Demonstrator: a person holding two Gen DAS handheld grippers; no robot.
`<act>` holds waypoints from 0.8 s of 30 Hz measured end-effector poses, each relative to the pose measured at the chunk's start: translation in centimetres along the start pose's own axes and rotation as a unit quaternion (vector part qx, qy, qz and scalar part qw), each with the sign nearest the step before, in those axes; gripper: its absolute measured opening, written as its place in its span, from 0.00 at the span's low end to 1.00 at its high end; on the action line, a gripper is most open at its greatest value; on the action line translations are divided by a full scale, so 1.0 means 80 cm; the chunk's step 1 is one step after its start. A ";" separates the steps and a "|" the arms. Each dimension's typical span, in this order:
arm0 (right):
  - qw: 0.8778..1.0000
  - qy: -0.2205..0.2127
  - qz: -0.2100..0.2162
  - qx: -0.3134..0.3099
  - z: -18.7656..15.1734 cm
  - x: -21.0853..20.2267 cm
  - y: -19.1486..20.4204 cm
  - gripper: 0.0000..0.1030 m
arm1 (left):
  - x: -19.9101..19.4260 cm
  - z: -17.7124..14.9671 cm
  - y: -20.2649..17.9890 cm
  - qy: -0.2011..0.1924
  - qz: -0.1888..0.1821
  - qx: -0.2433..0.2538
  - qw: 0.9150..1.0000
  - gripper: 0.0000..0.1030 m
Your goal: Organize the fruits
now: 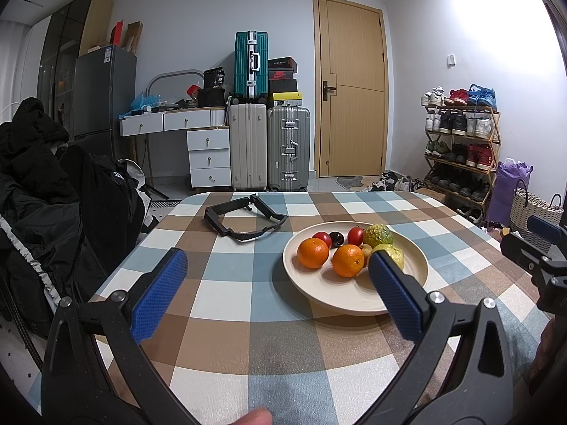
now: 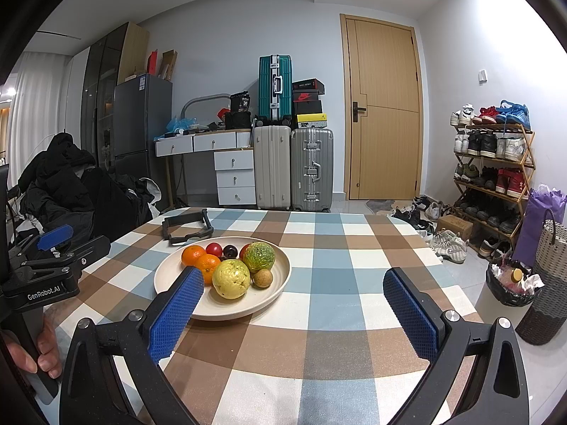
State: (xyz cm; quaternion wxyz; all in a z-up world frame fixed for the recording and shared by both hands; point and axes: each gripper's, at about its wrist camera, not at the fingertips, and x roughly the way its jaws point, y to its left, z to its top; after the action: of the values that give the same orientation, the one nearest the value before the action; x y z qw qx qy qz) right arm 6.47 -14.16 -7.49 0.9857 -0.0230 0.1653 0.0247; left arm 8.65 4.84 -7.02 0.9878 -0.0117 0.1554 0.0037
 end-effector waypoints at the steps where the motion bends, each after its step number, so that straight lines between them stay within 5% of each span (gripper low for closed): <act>1: 1.000 0.000 0.000 0.000 0.000 0.000 0.000 1.00 | -0.003 0.001 -0.001 0.000 0.000 0.000 1.000 0.99; 24: 1.000 0.000 0.000 0.000 0.000 0.000 0.000 1.00 | 0.000 0.000 0.001 0.000 0.000 0.000 1.000 0.99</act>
State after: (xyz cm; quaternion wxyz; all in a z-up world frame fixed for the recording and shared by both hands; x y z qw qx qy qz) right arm 6.48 -14.17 -7.47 0.9857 -0.0227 0.1654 0.0247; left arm 8.64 4.89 -7.04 0.9878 -0.0117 0.1550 0.0041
